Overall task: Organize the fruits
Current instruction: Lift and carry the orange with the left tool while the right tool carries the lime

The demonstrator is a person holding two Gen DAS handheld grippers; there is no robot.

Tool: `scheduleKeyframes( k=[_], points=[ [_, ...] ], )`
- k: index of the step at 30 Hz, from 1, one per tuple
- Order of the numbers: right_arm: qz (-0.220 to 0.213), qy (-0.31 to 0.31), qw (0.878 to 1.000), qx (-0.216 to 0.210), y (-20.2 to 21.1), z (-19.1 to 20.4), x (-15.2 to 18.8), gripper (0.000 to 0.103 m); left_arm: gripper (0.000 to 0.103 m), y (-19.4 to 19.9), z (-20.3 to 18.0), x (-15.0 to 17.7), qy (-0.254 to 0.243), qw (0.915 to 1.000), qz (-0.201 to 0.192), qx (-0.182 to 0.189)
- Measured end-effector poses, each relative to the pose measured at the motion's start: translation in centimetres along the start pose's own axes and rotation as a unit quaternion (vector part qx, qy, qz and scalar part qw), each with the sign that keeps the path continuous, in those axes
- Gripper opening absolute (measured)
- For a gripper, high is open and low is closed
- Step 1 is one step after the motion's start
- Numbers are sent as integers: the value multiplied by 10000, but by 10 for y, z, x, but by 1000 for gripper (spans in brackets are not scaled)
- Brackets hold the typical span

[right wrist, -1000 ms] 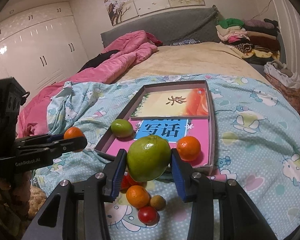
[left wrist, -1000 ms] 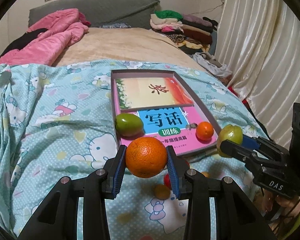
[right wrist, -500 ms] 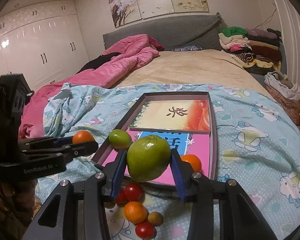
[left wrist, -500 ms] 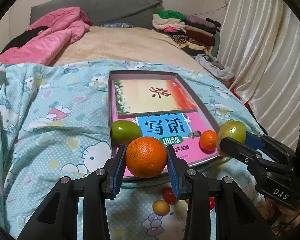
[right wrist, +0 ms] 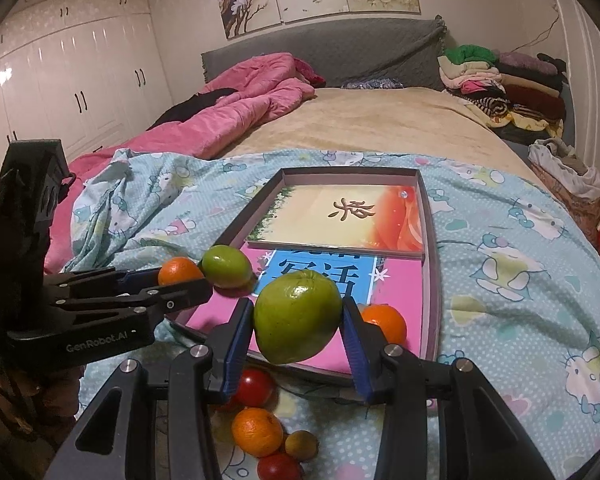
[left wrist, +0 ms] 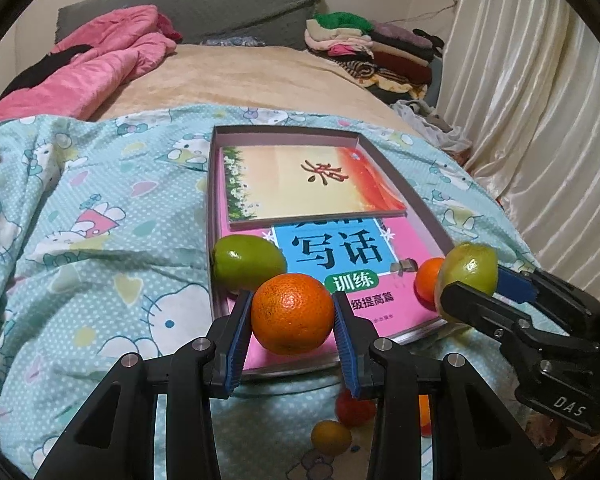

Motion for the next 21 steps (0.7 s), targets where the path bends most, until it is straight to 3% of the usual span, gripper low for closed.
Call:
scheduleKeyframes(
  k=[21],
  points=[
    [442, 659, 9968, -76, -40, 13, 12, 44, 40, -26, 7, 13, -101, 9994, 332, -29]
  ],
)
Point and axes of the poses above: each gripper's, at about its wrist camera, not at the fingertips, and y roughly against the way its jaws point, z to its left, x to its underside, the point moved 3 cm from there along -y, roughly the way its jaws point, and after that the axes turned 15 degrees about -z, right-handed, at the moved point
